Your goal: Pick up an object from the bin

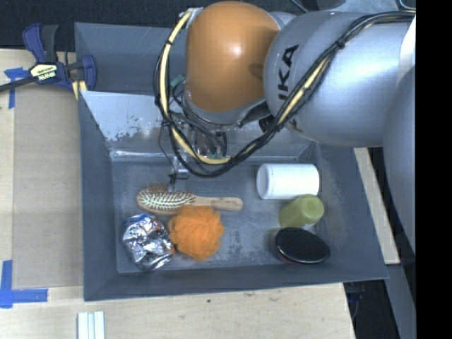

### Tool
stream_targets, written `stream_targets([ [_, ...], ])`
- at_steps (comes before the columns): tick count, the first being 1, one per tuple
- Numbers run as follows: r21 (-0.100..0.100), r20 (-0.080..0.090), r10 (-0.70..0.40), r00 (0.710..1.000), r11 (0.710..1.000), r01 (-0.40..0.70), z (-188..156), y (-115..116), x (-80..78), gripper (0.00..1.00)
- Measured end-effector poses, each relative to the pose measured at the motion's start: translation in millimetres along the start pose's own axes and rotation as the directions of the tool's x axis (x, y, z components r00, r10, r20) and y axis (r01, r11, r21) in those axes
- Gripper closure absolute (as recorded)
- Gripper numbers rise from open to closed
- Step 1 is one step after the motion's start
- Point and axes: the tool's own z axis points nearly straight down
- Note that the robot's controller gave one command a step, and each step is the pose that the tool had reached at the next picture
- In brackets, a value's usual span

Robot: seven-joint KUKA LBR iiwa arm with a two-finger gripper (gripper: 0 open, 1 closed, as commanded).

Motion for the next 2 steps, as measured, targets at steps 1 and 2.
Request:
stream_targets([
  [1, 0.0, -0.003, -0.222, 0.975, 0.975, 0.222, 59, -23, 26.3, 0.0],
  [2, 0.003, -0.003, -0.338, 0.941, 0.941, 0.338, 141, -122, 38.3, 0.0],
])
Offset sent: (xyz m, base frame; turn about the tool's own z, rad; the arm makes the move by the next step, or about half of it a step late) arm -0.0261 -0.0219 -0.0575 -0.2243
